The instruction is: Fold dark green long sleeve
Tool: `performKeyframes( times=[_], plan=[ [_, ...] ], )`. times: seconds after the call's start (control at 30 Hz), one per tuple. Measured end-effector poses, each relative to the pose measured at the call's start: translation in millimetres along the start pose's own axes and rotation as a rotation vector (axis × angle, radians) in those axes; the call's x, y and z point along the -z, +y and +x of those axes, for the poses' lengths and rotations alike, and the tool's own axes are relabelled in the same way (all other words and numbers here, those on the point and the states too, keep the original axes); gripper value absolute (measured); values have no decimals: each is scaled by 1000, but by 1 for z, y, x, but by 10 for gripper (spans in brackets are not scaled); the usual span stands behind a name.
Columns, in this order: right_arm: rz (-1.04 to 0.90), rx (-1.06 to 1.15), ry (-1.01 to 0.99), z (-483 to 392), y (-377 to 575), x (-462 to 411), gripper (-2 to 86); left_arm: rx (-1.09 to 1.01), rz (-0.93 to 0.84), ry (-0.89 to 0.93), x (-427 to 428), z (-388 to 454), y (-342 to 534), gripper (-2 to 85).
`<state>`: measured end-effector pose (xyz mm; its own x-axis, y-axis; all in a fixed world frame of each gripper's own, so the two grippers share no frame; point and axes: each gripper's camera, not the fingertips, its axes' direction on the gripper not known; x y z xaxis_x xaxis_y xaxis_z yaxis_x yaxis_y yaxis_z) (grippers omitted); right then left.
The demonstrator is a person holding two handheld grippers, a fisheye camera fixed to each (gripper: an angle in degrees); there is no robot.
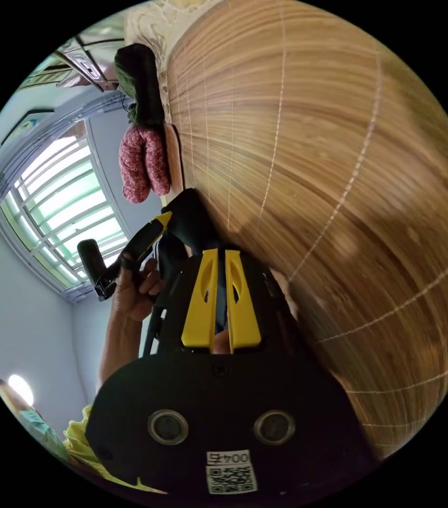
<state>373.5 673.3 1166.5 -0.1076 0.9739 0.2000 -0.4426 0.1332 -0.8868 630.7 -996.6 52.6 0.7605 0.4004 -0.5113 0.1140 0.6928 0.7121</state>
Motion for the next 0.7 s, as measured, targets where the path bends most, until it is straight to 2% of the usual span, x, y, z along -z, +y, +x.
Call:
performKeyframes(
  times=[0.2,0.33,0.47,0.6,0.7],
  plan=[
    [87,50,65,-3,12,-4,28,185,92,33,-15,-30,14,32],
    [97,116,132,-26,23,-7,34,197,180,29,-7,-32,30,76],
    [219,251,256,-59,54,12,6,202,300,85,24,-45,54,120],
    [161,468,406,-104,78,-9,-4,202,315,83,40,-58,114,120],
    [55,593,523,-135,84,-53,-6,221,240,-36,22,-58,181,116]
  ],
)
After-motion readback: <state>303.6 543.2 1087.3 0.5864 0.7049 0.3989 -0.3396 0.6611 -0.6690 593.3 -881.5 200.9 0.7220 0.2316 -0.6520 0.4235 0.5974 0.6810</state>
